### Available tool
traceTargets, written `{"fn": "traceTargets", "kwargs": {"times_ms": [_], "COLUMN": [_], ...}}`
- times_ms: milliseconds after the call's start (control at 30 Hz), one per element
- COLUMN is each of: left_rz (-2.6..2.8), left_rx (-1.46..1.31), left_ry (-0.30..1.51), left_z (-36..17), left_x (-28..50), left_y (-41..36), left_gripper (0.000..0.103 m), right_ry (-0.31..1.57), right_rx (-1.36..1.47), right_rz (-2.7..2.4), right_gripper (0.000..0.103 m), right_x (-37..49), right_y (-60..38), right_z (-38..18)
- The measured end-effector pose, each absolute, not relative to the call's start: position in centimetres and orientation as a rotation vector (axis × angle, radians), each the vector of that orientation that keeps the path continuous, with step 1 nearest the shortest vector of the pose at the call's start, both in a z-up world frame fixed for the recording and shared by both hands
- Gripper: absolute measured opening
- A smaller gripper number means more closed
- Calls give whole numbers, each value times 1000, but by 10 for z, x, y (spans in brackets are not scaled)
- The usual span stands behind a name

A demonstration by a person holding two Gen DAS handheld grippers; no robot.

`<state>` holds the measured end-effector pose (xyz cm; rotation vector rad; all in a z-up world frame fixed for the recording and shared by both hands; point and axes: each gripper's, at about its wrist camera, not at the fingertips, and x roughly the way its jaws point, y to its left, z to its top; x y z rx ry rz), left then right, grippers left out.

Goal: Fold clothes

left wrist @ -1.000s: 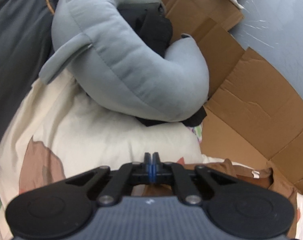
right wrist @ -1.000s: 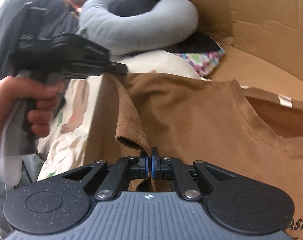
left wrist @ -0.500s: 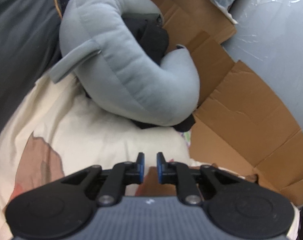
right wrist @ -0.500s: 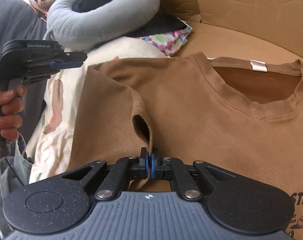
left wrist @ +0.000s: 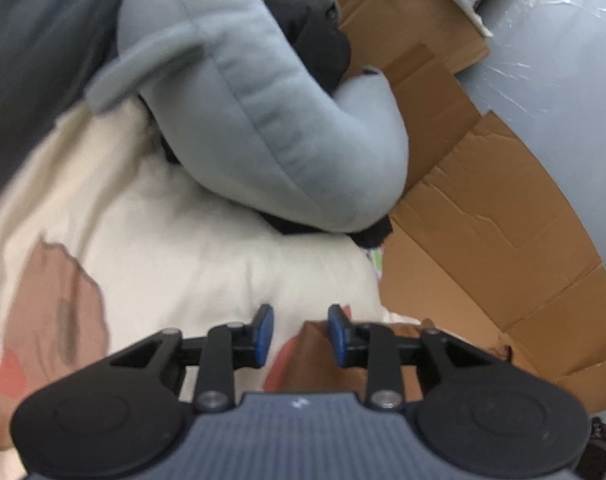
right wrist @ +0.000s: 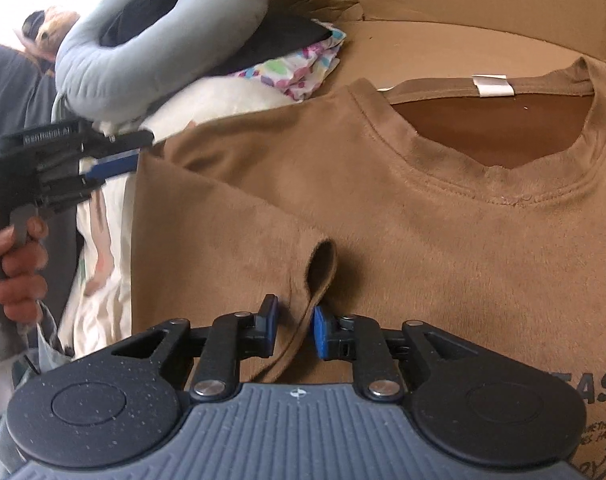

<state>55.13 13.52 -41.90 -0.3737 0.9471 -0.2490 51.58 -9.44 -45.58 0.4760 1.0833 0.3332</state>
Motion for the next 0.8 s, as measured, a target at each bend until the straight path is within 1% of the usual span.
{"fn": "traceTargets", "kwargs": {"times_ms": [33, 67, 233, 267, 300, 400, 600, 800], "left_rz": [-247, -244, -232, -232, -228, -215, -186, -157], "left_rx": [-359, -345, -276, -262, -240, -179, -143, -171], "left_ry": [955, 963, 950, 946, 943, 930, 923, 930], "left_z": [-419, -420, -418, -417, -415, -411, -413, -423], "left_x": [552, 553, 552, 551, 550, 547, 551, 557], "left_y": [132, 130, 120, 118, 117, 111, 110, 110], "left_gripper": [17, 12, 8, 8, 7, 7, 7, 7], "right_ry": [1082, 1077, 1046, 1039, 1033, 1016, 1016, 1023], "right_rx": [489, 503, 581, 599, 605, 555, 472, 461], "right_rz": [326, 319, 295, 301, 314, 354, 372, 342], "right_gripper": [25, 26, 25, 15, 0, 0, 0, 0], "right_x": [518, 519, 526, 526, 527, 524, 517, 519], "right_y": [-96, -98, -107, -109, -110, -109, -109, -110], "right_z": [-456, -456, -460, -461, -461, -457, -450, -453]}}
